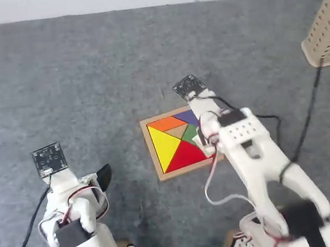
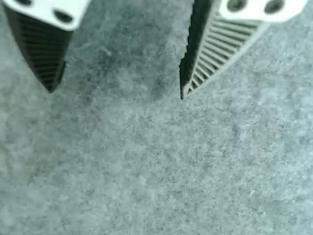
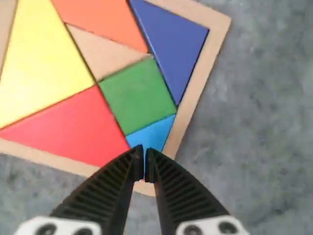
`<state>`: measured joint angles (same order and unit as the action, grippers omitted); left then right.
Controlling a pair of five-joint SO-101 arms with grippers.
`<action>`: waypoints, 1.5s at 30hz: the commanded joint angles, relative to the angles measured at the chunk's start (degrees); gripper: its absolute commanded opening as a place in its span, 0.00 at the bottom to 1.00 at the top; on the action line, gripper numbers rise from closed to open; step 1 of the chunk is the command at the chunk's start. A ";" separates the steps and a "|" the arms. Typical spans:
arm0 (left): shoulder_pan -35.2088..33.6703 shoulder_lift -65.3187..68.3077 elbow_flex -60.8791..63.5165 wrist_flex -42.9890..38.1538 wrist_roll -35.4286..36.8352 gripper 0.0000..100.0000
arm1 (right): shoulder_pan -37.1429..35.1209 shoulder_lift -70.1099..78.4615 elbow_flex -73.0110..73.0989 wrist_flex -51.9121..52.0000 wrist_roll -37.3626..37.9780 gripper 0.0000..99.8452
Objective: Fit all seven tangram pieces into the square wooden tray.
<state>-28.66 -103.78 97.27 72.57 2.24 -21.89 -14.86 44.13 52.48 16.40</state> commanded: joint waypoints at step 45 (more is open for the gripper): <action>0.09 -0.70 -0.75 -0.09 -0.09 0.35 | 24.04 -88.04 52.40 11.38 -0.18 0.01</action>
<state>-28.66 -103.78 97.27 72.57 2.24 1.23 -103.21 95.38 62.95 16.40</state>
